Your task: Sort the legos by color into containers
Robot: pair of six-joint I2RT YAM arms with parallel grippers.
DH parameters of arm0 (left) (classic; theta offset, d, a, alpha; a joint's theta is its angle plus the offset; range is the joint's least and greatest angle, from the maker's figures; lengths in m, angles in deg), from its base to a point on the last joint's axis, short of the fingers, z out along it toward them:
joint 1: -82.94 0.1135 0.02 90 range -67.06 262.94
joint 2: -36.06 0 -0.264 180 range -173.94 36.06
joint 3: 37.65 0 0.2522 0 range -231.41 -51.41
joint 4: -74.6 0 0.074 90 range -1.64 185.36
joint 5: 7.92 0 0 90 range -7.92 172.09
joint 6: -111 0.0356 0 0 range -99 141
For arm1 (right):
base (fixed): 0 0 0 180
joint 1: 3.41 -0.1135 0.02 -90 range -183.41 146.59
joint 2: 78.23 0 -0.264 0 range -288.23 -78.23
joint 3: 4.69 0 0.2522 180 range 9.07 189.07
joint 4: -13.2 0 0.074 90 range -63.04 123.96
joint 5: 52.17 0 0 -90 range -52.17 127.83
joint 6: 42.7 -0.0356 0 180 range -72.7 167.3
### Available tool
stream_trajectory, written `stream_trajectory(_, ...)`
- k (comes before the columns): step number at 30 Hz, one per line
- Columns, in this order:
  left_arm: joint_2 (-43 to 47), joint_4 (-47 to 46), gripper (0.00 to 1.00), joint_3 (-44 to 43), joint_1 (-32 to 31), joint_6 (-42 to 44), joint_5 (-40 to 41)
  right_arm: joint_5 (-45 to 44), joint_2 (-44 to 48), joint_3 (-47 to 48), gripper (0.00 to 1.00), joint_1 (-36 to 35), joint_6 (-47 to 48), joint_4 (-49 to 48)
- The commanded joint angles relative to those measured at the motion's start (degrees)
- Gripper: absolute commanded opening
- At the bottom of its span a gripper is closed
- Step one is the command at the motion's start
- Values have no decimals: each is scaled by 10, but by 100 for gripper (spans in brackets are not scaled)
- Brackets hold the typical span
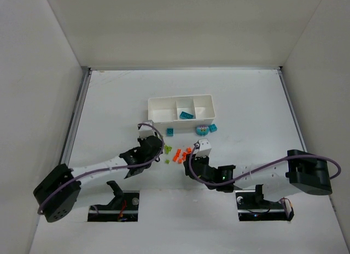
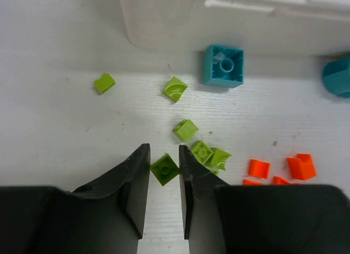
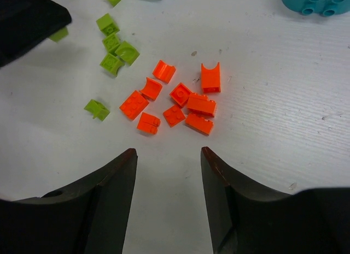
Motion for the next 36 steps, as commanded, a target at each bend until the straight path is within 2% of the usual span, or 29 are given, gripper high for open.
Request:
stream_trajectory(1,87,68,12,-39,8,1,6,-27,5,-4,56,-5,-13,-19)
stream_trajectory(5,90,72,14,-93,53,27,-13,-32,19,-15,56,-5,-21,-19)
stream_trajectory(10,17,41,13,-164,117,40,-74,-33,48,-36,55,0,-29,-18)
stream_trajectory(15,-55,17,13,-228,120,42,-85,-36,93,-56,55,18,-38,-13)
stream_trajectory(21,-157,9,15,-280,153,59,-80,-19,92,-49,56,43,-28,0)
stream_trajectory(24,-194,5,21,-301,162,69,-74,-20,89,-42,60,80,-26,5)
stream_trajectory(26,-215,2,34,-317,161,75,-70,-15,85,-34,62,143,-16,-3)
stream_trajectory(30,-195,-3,47,-308,148,80,-59,17,70,-21,68,204,8,-19)
stream_trajectory(32,-156,-14,53,-277,139,85,-38,49,48,-9,70,235,38,-43)
stream_trajectory(36,-87,-27,51,-211,122,81,-23,61,22,3,71,240,59,-67)
